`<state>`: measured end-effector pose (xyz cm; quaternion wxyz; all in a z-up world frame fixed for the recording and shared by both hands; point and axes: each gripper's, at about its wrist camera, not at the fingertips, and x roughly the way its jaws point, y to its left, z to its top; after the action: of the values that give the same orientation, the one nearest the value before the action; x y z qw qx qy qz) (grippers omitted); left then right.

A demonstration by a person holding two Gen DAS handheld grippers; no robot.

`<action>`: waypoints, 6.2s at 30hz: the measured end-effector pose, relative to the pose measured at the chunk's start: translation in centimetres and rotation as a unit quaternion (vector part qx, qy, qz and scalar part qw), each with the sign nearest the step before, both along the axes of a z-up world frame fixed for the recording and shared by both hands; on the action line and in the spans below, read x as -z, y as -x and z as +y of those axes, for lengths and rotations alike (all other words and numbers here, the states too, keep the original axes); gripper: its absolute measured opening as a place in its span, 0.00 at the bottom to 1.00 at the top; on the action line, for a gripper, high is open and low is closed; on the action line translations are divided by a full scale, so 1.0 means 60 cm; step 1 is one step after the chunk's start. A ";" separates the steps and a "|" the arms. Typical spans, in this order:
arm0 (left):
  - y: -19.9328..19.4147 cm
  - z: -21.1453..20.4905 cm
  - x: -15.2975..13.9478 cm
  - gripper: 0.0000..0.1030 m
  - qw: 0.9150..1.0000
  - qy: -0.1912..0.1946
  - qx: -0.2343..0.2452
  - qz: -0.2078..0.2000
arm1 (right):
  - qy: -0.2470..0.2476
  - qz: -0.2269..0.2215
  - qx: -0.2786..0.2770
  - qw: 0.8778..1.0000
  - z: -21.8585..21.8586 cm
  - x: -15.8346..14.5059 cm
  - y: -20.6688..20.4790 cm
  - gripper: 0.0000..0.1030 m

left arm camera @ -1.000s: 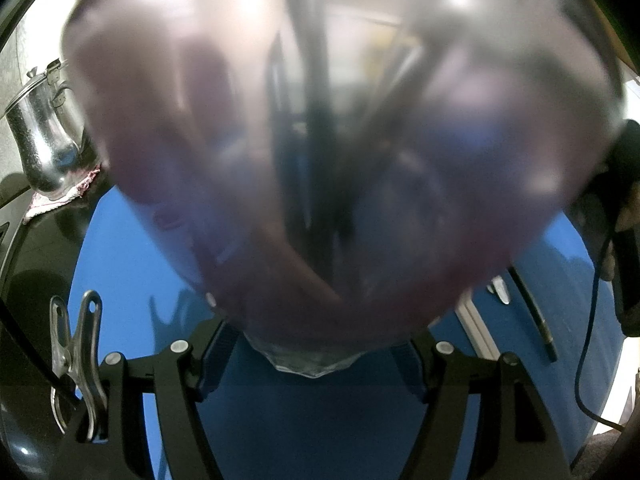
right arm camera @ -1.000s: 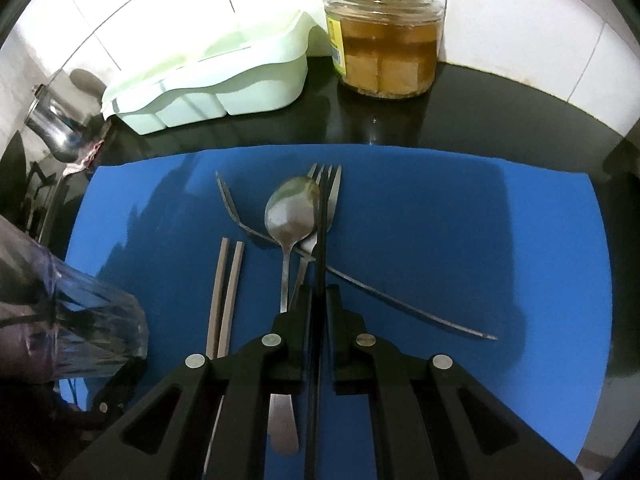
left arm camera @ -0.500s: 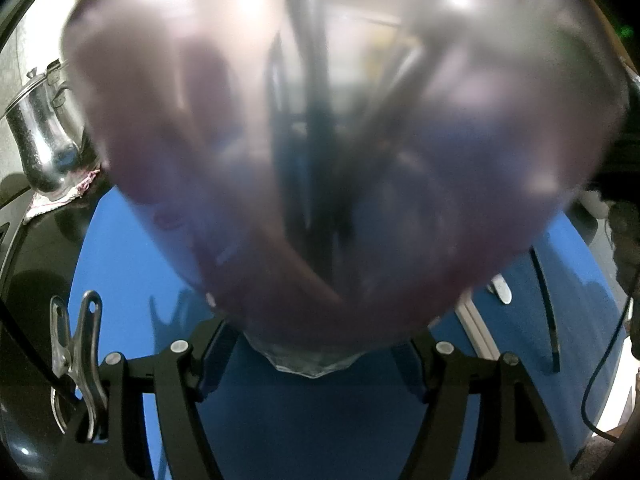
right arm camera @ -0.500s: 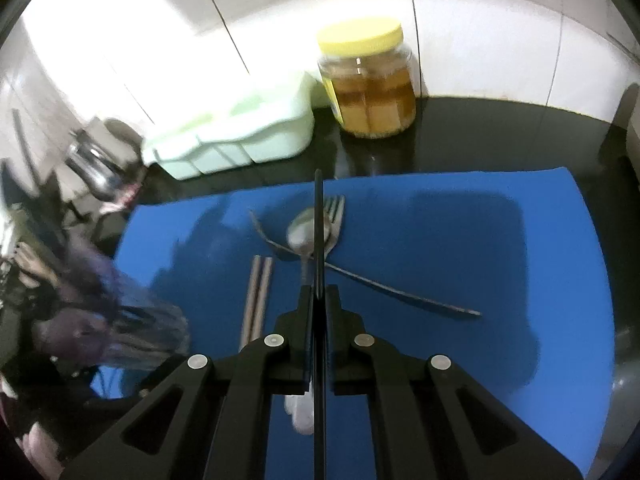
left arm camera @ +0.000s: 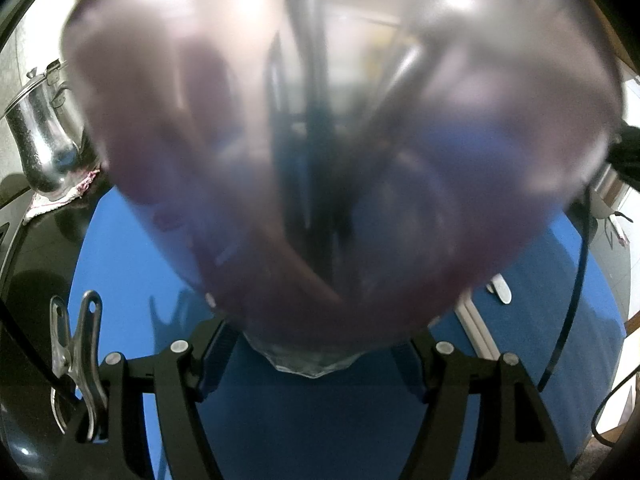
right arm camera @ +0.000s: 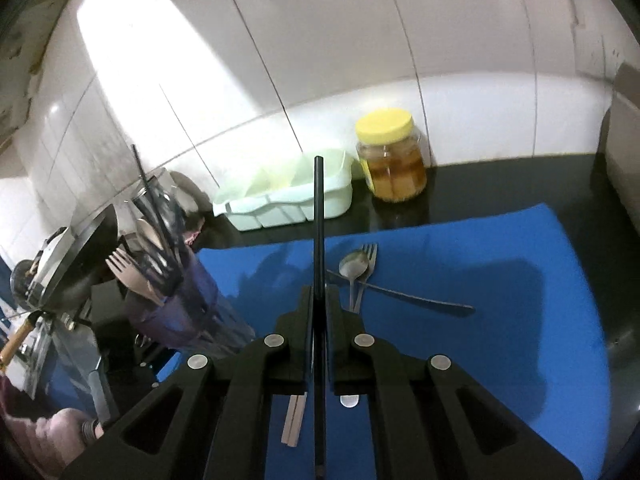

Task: Organize utensils
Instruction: 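Lift the dark chopstick upright with the right tool, then lower the dark chopstick into the glass cup and open the right tool, then move the right tool back over the mat toward the steel spoon, then grasp the steel spoon by its handle with the right tool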

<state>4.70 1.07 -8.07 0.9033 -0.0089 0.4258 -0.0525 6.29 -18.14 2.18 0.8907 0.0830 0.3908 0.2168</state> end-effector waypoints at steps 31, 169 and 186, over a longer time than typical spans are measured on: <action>0.001 0.001 0.000 0.71 1.000 0.000 0.000 0.000 | 0.039 -0.147 0.003 0.988 0.029 -0.174 0.050 0.06; 0.005 0.002 0.005 0.71 1.000 0.004 0.000 0.000 | 0.160 0.099 -0.034 0.982 0.084 0.146 -0.132 0.30; 0.006 0.005 0.005 0.71 1.000 0.004 0.000 0.000 | 0.185 0.098 -0.023 0.978 0.082 0.156 -0.130 0.05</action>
<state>4.35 1.36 -8.39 0.9030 -0.0126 0.4259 -0.0546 14.07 -13.25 -7.19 0.8430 -0.0710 0.5111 0.1518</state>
